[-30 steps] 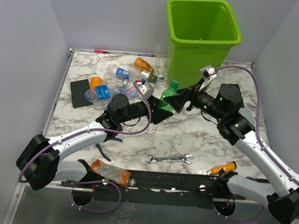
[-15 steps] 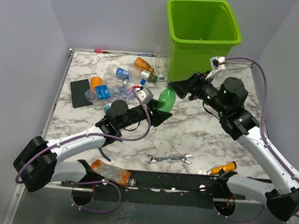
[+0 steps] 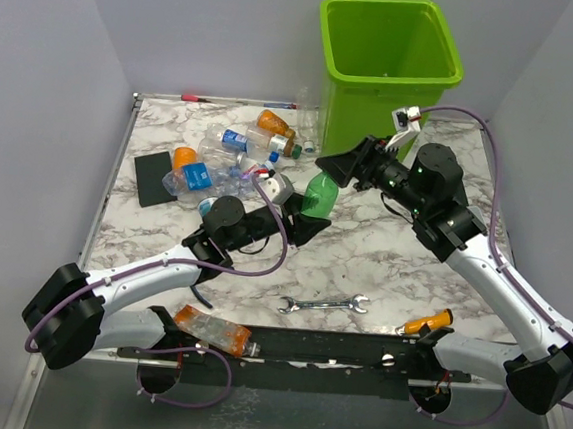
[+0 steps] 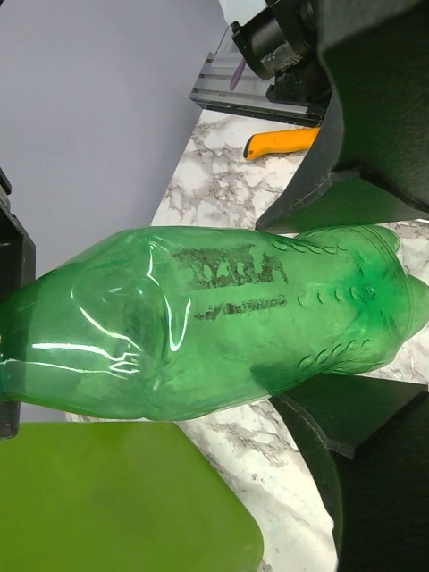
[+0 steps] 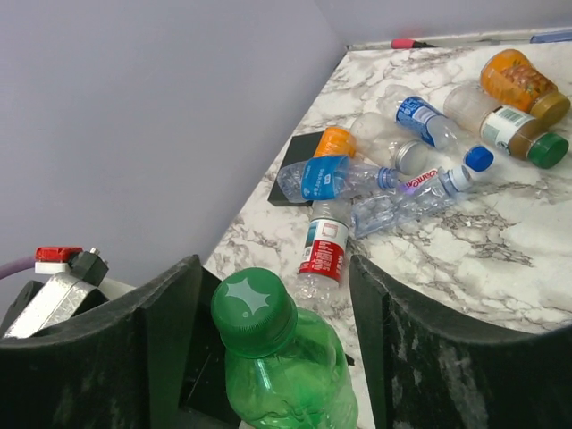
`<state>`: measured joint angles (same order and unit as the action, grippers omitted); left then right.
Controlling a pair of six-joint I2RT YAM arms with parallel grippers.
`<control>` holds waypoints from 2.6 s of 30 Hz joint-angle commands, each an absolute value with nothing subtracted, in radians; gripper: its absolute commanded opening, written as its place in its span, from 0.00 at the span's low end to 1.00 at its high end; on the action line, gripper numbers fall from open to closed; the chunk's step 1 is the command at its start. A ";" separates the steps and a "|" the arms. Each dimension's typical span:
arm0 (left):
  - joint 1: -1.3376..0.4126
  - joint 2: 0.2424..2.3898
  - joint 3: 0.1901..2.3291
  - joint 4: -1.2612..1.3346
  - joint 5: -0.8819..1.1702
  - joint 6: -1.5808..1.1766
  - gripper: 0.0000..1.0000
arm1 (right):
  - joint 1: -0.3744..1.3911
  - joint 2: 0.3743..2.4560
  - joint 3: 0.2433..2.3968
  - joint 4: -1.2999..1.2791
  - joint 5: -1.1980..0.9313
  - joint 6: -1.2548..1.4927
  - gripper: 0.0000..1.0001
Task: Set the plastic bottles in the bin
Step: Pick up the plastic bottle from the corner of the board, then place the plastic bottle in the trash bin.
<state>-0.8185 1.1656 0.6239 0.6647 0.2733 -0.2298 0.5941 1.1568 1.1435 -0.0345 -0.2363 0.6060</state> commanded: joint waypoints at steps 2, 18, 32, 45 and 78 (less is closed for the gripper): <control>-0.822 1.150 0.615 0.696 0.240 -0.221 0.08 | 0.595 1.169 1.140 -0.063 -0.289 0.580 0.72; -0.821 1.117 0.605 0.684 0.084 -0.234 0.96 | 0.595 1.161 1.197 -0.161 -0.249 0.513 0.00; -0.729 0.919 0.525 0.677 -0.674 -0.098 0.99 | 0.593 1.287 1.798 -0.227 0.340 0.182 0.00; -0.718 0.928 0.519 0.650 -0.780 -0.116 0.99 | 0.335 1.677 1.916 0.270 0.643 0.170 0.00; -0.707 1.005 0.539 0.612 -0.737 -0.128 0.99 | 0.350 1.528 1.927 -0.009 -0.225 0.452 0.87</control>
